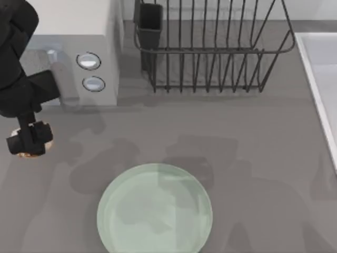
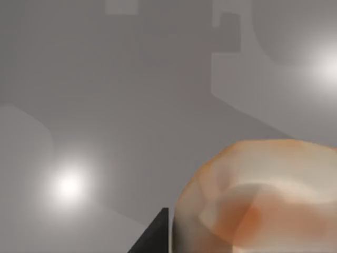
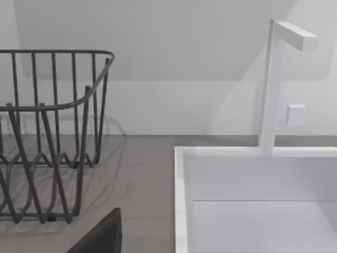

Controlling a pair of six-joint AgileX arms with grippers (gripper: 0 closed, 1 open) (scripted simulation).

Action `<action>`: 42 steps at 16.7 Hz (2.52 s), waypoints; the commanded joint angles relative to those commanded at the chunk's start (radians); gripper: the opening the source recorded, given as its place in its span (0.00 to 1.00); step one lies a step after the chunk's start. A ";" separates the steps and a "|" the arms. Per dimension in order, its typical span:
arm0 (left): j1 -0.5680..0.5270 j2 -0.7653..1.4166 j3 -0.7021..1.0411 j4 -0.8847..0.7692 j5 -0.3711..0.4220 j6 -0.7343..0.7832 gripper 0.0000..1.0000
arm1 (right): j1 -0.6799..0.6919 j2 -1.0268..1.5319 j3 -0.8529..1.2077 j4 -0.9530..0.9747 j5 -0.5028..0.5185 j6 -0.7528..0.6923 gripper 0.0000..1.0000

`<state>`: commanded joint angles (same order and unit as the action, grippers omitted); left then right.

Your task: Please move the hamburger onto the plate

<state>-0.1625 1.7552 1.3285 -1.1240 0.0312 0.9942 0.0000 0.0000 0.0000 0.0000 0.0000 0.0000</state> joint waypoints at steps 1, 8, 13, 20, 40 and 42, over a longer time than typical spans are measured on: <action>0.000 0.000 0.000 0.000 0.000 0.000 0.00 | 0.000 0.000 0.000 0.000 0.000 0.000 1.00; -0.061 -0.006 -0.019 0.011 0.009 -0.147 0.00 | 0.000 0.000 0.000 0.000 0.000 0.000 1.00; -0.202 -0.025 -0.038 0.042 0.025 -0.563 0.00 | 0.000 0.000 0.000 0.000 0.000 0.000 1.00; -0.456 -0.056 -0.042 0.098 0.027 -1.536 0.00 | 0.000 0.000 0.000 0.000 0.000 0.000 1.00; -0.650 -0.012 -0.086 0.100 -0.028 -3.388 0.00 | 0.000 0.000 0.000 0.000 0.000 0.000 1.00; -0.650 -0.012 -0.086 0.100 -0.028 -3.388 0.00 | 0.000 0.000 0.000 0.000 0.000 0.000 1.00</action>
<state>-0.8126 1.7429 1.2425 -1.0240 0.0029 -2.3934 0.0000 0.0000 0.0000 0.0000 0.0000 0.0000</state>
